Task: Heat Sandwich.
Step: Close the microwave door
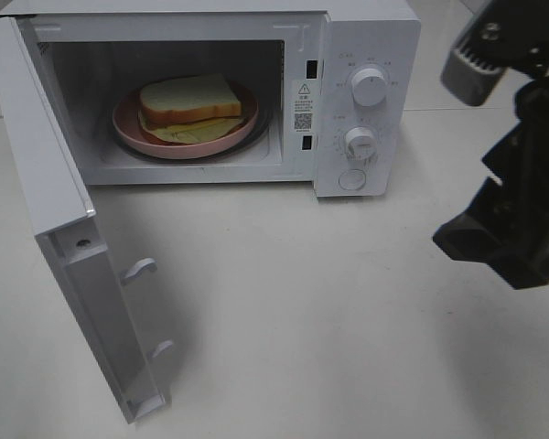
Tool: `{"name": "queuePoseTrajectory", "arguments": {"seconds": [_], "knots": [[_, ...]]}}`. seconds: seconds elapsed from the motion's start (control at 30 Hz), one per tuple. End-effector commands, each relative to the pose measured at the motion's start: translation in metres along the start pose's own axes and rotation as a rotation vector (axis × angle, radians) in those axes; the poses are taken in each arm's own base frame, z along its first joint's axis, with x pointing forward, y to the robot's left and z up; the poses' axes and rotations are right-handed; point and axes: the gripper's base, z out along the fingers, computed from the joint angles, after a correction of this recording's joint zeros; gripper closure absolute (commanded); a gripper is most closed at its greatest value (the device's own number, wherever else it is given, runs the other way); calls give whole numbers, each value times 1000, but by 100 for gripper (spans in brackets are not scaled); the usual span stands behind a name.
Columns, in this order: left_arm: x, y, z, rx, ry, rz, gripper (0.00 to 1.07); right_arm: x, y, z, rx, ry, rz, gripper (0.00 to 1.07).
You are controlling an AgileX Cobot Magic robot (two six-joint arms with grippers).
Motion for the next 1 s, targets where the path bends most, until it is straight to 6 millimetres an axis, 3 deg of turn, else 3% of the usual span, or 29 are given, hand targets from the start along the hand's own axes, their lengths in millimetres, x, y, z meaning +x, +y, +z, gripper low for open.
{"name": "queuePoseTrajectory", "arguments": {"seconds": [0.03, 0.3, 0.53, 0.77, 1.0], "knots": [[2, 0, -3, 9, -30, 1, 6, 11, 0, -11, -2, 24, 38, 31], [2, 0, -3, 9, -30, 1, 6, 45, 2, -51, 7, 66, 95, 31], [2, 0, -3, 9, -30, 1, 6, 67, 4, -72, 12, 93, 146, 31], [2, 0, -3, 9, -30, 1, 6, 102, 7, -105, 37, -24, 200, 31], [2, 0, -3, 9, -30, 1, 6, 125, 10, -116, 81, -105, 297, 31]]}}
